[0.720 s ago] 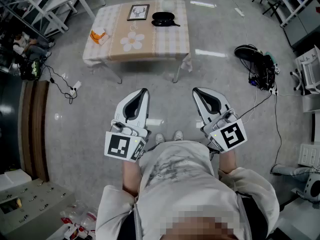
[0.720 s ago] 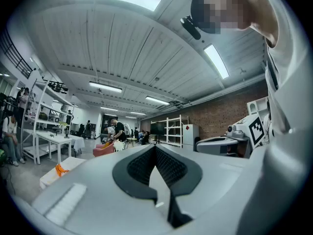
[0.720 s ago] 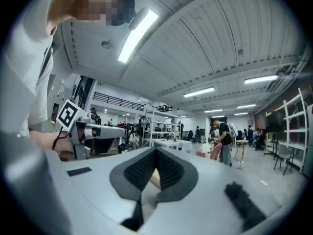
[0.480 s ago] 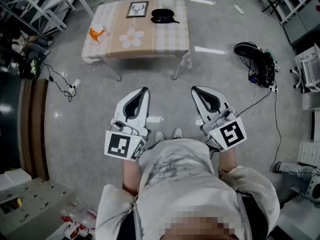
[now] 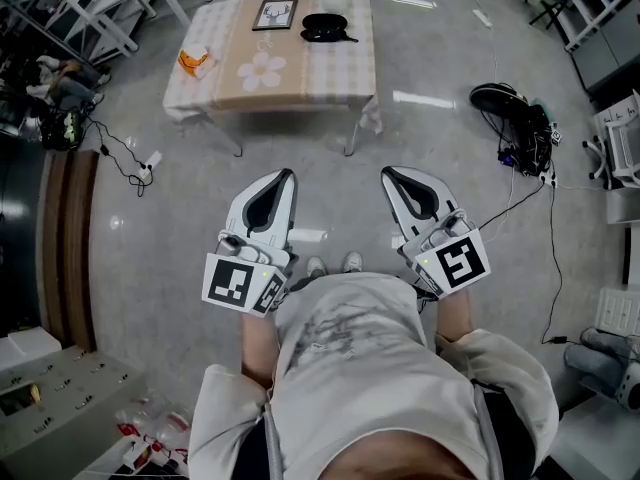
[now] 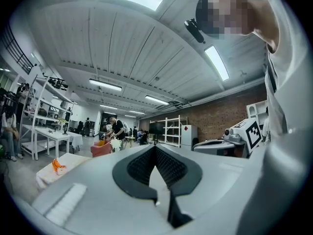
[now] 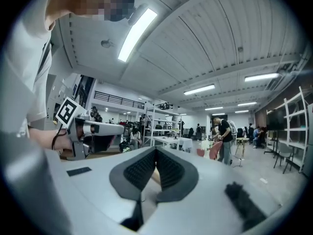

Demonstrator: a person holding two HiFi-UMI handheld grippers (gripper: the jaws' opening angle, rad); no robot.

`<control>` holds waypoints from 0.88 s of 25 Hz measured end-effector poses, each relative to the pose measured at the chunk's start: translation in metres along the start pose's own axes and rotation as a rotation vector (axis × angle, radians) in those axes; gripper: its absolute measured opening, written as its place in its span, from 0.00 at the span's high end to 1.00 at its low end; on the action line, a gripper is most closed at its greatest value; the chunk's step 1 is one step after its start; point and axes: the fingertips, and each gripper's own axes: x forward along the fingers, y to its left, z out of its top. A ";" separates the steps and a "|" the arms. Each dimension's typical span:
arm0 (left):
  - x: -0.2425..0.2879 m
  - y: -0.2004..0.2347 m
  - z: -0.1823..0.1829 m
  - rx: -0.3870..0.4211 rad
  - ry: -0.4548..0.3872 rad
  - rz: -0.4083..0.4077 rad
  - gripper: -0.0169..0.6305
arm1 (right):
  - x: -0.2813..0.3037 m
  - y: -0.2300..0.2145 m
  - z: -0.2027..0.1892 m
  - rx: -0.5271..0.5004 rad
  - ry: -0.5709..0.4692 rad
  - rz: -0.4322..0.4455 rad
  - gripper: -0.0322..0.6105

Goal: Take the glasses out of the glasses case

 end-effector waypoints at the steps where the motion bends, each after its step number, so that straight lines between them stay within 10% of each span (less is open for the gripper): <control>1: 0.000 -0.003 -0.001 0.004 0.004 0.003 0.96 | -0.002 -0.001 -0.001 0.001 0.001 0.004 0.92; 22: 0.040 0.021 -0.018 0.008 0.039 -0.043 0.96 | 0.038 -0.015 -0.011 0.016 0.031 0.057 0.92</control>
